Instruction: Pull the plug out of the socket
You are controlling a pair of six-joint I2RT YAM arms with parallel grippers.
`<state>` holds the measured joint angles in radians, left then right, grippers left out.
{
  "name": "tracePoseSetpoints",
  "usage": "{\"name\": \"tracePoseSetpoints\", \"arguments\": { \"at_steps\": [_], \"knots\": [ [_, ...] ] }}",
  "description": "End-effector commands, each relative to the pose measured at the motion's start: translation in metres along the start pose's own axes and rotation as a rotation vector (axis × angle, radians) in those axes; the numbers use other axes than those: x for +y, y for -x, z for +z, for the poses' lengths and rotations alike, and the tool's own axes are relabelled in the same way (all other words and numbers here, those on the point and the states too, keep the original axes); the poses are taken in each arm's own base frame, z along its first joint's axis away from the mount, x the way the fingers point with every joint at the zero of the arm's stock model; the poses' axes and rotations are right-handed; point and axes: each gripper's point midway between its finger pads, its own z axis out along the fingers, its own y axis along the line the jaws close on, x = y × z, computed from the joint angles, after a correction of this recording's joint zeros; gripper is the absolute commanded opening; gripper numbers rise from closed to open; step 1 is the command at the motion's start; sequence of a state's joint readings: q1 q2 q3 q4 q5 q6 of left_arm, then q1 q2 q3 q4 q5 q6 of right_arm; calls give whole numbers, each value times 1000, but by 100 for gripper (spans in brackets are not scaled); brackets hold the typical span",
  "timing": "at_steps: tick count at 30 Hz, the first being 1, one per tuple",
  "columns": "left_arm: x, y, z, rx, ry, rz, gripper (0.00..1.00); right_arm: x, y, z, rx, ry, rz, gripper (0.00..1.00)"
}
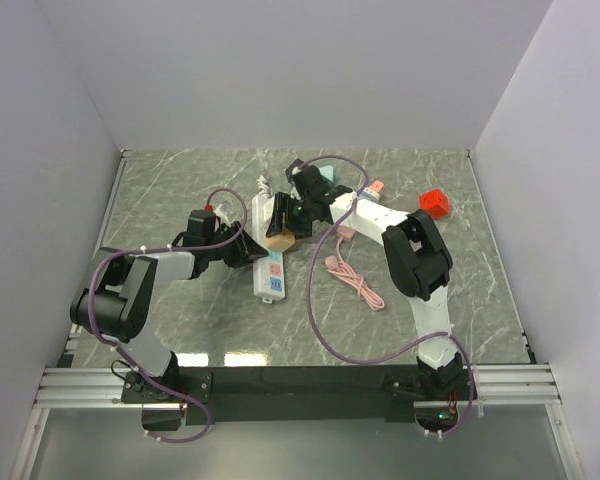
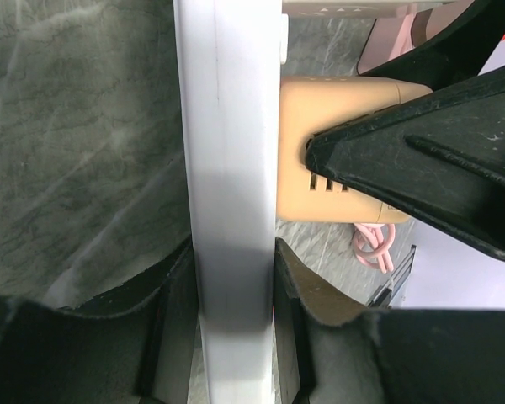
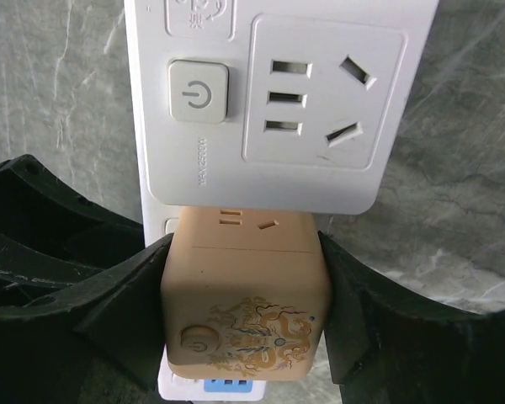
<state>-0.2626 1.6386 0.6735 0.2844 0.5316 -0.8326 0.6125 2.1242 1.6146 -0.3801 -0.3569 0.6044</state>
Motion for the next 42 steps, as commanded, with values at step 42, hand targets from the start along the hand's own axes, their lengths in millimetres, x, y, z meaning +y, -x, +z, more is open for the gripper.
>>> {"name": "tracePoseSetpoints", "arguments": {
  "at_steps": [42],
  "knots": [
    [32,10,-1,-40,197,31,1,-265,56,-262,-812,-103,860,0]
  ]
}}
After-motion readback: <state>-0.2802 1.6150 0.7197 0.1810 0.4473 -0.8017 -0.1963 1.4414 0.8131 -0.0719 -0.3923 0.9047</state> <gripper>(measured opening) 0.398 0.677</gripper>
